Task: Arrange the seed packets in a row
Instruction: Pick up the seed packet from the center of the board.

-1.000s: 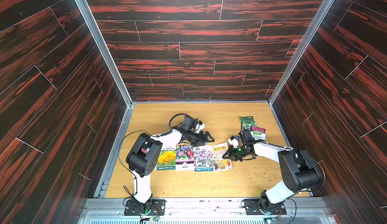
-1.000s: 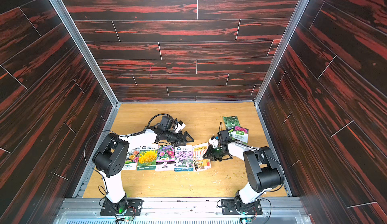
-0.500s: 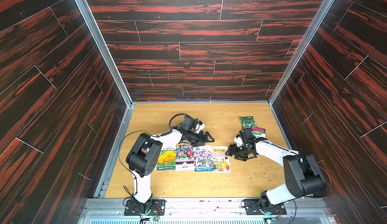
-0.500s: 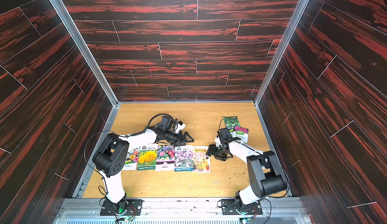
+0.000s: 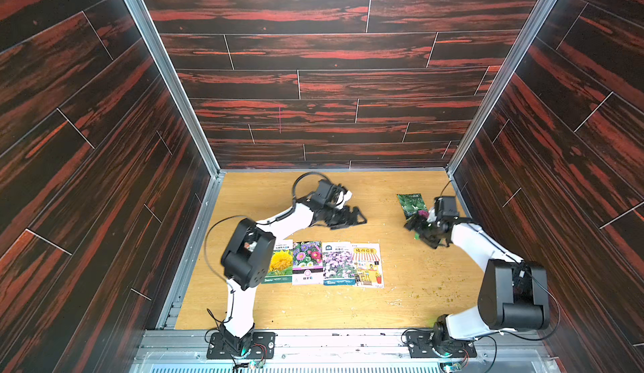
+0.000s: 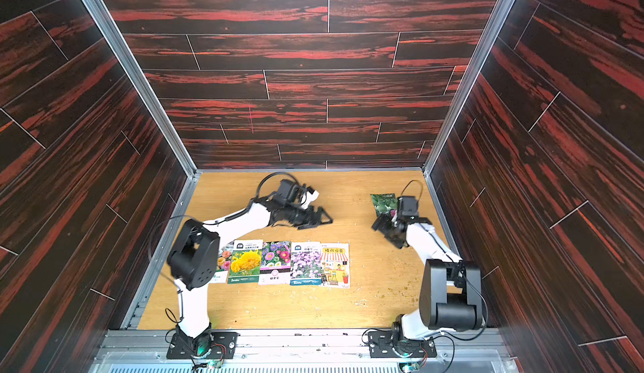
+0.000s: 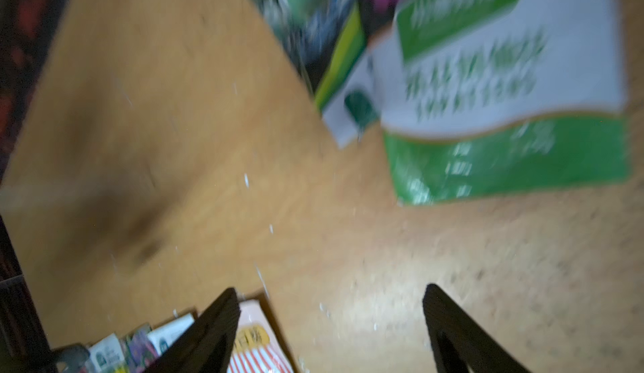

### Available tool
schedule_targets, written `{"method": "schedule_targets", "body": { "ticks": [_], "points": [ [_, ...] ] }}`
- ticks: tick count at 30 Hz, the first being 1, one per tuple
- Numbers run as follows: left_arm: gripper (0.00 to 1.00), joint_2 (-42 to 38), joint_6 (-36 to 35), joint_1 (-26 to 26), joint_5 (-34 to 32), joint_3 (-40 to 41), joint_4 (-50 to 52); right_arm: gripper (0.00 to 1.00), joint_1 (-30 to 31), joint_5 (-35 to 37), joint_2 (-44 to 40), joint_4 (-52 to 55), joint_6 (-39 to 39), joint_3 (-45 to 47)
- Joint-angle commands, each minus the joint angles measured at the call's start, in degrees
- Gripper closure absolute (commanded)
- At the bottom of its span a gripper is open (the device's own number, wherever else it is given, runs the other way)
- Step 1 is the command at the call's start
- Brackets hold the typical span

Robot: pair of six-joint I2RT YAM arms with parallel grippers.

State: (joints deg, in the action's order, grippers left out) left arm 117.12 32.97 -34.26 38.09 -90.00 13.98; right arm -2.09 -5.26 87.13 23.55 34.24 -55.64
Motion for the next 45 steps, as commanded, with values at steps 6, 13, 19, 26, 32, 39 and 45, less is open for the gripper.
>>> {"method": "schedule_targets", "body": {
  "ticks": [6,13,19,26,32,39,45],
  "points": [
    [0.00,15.54,1.87,-5.11,0.29,-19.64,1.98,0.08,-10.56,2.55,12.17,-1.05,-0.16,-10.85],
    [0.00,24.15,4.79,-8.38,1.63,-30.41,-2.33,0.08,-17.78,-7.37,21.29,-3.16,-5.31,-15.72],
    [0.00,30.43,6.81,-9.70,3.24,-39.25,-1.82,0.08,-18.24,-18.19,23.78,-9.31,-4.08,-12.91],
    [0.00,35.65,9.76,-10.44,4.27,-46.49,-1.92,0.08,-16.14,-26.65,26.07,-15.42,-1.57,-8.20],
    [0.00,39.79,14.13,-10.61,3.51,-49.87,-1.32,0.09,-13.76,-32.10,26.43,-19.55,2.16,-3.67],
    [0.02,36.38,9.14,-11.00,-2.39,-44.51,9.73,0.12,-11.59,-33.91,24.10,-23.77,4.54,2.08],
    [0.02,34.60,8.52,-10.85,-9.11,-42.81,8.89,0.15,-10.66,-33.37,24.86,-21.53,3.46,0.27]
  ]
}}
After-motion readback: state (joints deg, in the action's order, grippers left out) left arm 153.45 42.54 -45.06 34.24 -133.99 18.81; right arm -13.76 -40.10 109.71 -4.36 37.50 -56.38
